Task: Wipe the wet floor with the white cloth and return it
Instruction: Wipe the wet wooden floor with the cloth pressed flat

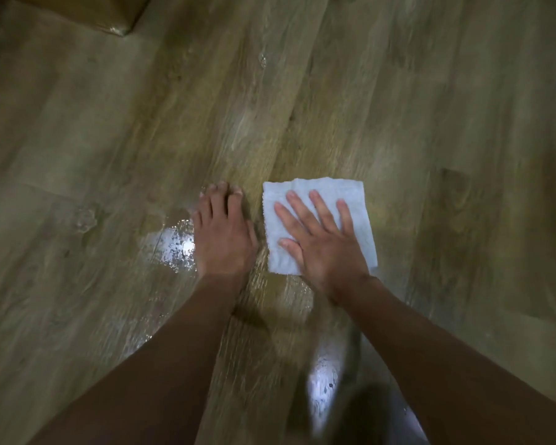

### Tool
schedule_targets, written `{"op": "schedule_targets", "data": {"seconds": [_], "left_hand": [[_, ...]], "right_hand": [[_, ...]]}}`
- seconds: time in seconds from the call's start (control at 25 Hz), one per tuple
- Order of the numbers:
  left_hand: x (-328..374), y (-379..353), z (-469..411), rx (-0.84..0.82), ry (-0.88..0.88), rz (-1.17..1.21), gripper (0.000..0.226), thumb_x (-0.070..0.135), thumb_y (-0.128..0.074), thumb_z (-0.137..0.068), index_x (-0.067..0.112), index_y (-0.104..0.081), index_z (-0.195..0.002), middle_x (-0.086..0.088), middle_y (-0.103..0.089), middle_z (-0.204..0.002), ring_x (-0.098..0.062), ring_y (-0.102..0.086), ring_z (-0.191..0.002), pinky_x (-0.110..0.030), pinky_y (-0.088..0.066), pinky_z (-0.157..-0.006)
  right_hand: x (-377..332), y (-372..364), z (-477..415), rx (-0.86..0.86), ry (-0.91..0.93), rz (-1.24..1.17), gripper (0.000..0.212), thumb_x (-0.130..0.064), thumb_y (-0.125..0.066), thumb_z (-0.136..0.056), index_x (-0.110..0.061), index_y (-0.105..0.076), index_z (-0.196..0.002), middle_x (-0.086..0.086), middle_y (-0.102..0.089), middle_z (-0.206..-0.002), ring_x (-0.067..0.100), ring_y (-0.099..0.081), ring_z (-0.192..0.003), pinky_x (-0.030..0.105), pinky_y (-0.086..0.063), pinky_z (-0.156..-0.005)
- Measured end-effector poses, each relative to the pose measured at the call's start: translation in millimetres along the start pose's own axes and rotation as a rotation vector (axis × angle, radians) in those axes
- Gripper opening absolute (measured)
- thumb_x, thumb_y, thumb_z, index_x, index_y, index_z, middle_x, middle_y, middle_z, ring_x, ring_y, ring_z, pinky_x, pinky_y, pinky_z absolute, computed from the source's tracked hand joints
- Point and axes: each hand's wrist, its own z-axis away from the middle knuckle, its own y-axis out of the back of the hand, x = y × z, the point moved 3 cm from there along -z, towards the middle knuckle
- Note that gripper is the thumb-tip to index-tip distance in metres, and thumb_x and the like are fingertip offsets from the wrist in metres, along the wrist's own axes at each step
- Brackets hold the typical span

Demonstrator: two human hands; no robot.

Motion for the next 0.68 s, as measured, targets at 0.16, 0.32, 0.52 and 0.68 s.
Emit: {"op": "schedule_targets", "data": {"seconds": [0.16, 0.32, 0.52, 0.68], "left_hand": [[3, -2, 0, 0.01, 0.018, -0.015, 0.046, 0.023, -0.052, -0.079, 0.012, -0.051, -0.124, -0.014, -0.045, -0.139, -0.037, -0.039, -0.129, -0.049, -0.033, -0.108], [-2, -8, -3, 0.043, -0.019, -0.073, 0.046, 0.029, -0.048, -0.081, 0.013, -0.05, -0.123, -0.013, -0.046, -0.137, -0.036, -0.041, -0.128, -0.049, -0.037, -0.104], [1, -4, -1, -0.019, -0.021, -0.075, 0.043, 0.029, -0.034, -0.085, 0.013, -0.048, -0.122, -0.012, -0.042, -0.141, -0.034, -0.035, -0.134, -0.046, -0.031, -0.107], [-3, -6, -2, -0.108, -0.01, -0.047, 0.051, 0.028, -0.026, -0.09, 0.011, -0.04, -0.136, -0.014, -0.03, -0.151, -0.035, -0.022, -0.142, -0.049, -0.022, -0.115]], "right_hand": [[27, 4, -75, 0.006, -0.115, -0.039, 0.056, -0.053, -0.012, -0.099, -0.036, -0.013, -0.153, -0.011, -0.012, -0.161, 0.021, -0.009, -0.149, 0.054, -0.004, -0.117], [27, 8, -173, 0.002, -0.259, -0.178, 0.058, -0.05, -0.009, -0.101, -0.028, -0.001, -0.153, -0.006, 0.006, -0.163, 0.027, 0.011, -0.148, 0.058, 0.01, -0.114], [-8, 5, -99, 0.085, 0.078, -0.037, 0.061, -0.049, -0.007, -0.098, -0.026, -0.017, -0.153, -0.004, -0.014, -0.162, 0.027, -0.01, -0.149, 0.054, -0.006, -0.117], [17, 9, -90, -0.009, 0.206, -0.004, 0.056, -0.052, -0.012, -0.099, -0.035, -0.018, -0.152, -0.012, -0.017, -0.16, 0.019, -0.014, -0.148, 0.048, -0.009, -0.118]]}}
